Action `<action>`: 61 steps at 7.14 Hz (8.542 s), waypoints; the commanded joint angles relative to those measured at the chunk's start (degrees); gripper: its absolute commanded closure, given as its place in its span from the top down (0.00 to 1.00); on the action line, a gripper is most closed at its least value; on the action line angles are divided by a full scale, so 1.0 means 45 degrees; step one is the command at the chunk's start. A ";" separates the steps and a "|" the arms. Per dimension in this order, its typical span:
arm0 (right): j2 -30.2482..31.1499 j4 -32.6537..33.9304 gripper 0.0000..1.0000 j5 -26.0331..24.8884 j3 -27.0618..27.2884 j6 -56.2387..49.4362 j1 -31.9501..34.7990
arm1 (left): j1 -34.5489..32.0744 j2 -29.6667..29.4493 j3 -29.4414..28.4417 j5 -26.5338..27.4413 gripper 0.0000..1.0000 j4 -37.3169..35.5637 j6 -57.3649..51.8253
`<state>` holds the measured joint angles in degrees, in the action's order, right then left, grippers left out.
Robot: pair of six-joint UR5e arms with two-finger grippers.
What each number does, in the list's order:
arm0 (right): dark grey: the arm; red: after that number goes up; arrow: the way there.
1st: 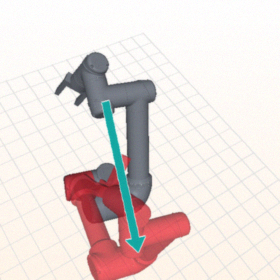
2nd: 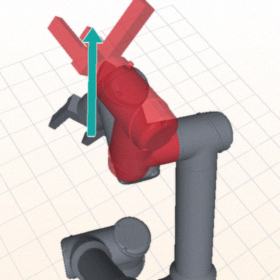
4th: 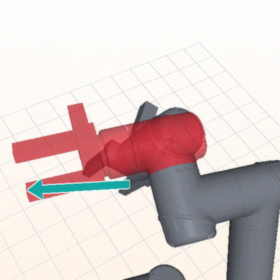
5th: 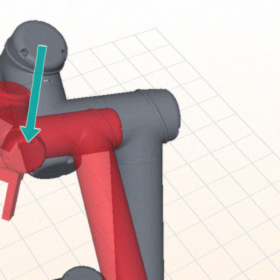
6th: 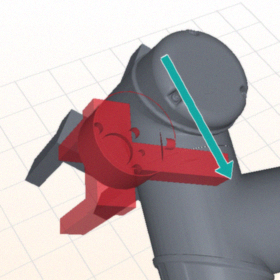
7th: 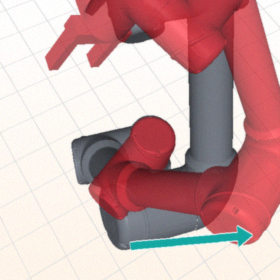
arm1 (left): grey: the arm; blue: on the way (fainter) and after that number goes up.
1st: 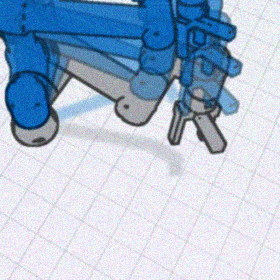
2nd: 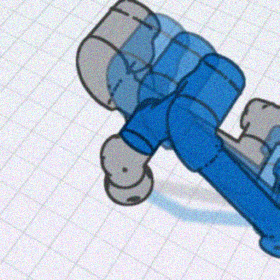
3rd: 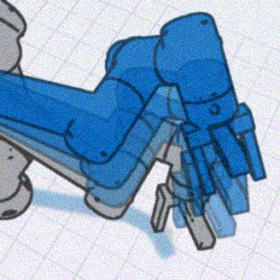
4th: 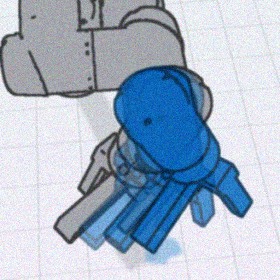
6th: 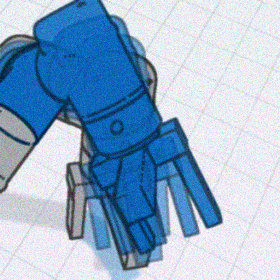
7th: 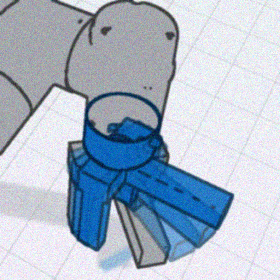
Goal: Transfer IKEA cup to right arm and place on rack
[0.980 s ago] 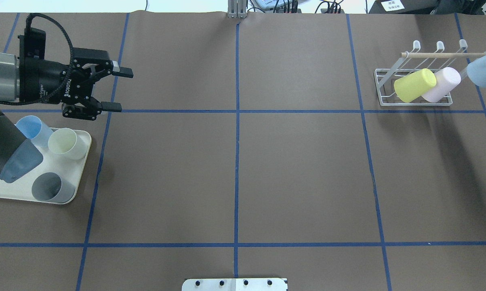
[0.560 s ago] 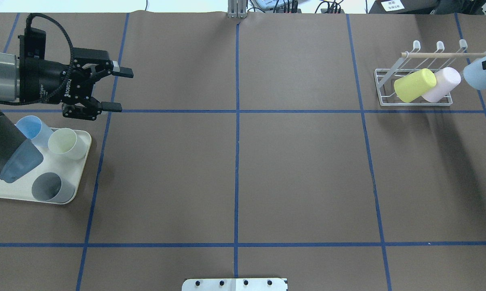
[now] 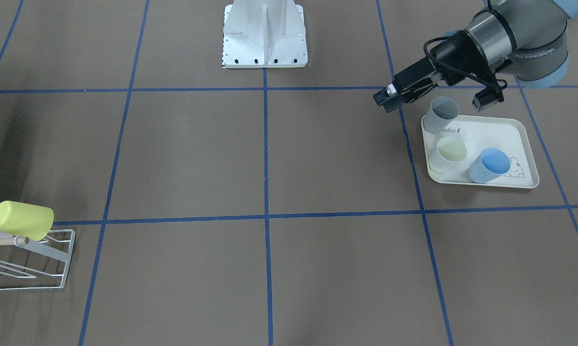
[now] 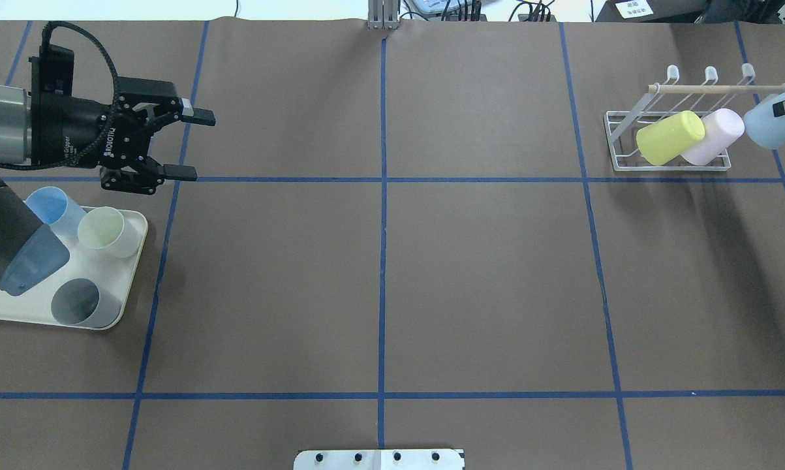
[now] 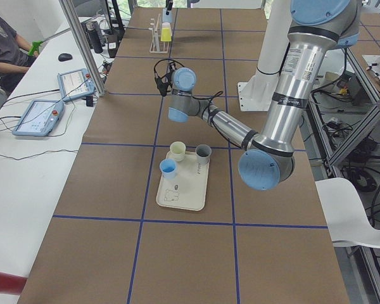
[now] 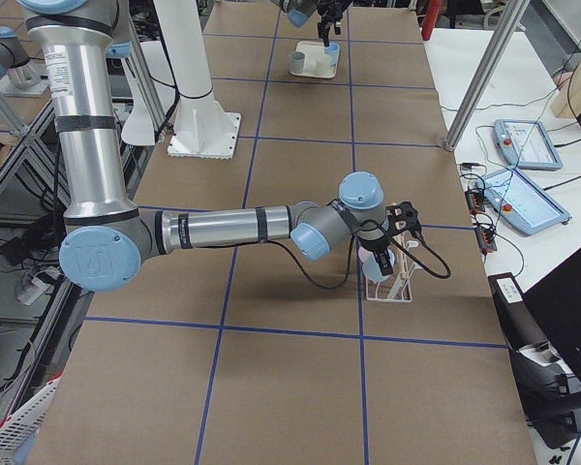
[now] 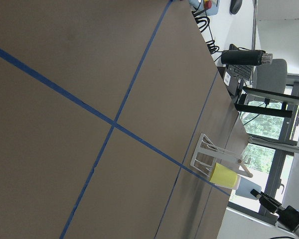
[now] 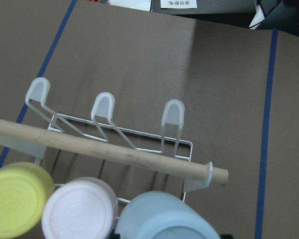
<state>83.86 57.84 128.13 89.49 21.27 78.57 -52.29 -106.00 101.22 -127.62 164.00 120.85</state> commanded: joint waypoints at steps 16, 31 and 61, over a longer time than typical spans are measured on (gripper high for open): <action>0.0113 -0.0198 0.98 0.1290 0.0873 0.1249 -0.0174 | -0.2361 0.3144 -0.0052 -0.1075 0.99 -0.3721 -1.0420; 0.0562 -0.0198 0.98 0.1838 0.1754 0.1484 -0.0174 | -0.2013 0.3887 -0.2961 0.0586 0.68 -0.5586 -1.5078; -0.3284 -1.2873 0.98 -0.3023 0.3570 2.2656 -0.7750 | 0.5194 -0.3379 -0.1204 0.7926 0.00 0.4335 0.3803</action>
<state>69.92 0.33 115.50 105.44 122.55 44.66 -29.45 -121.10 95.94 -93.33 182.43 135.60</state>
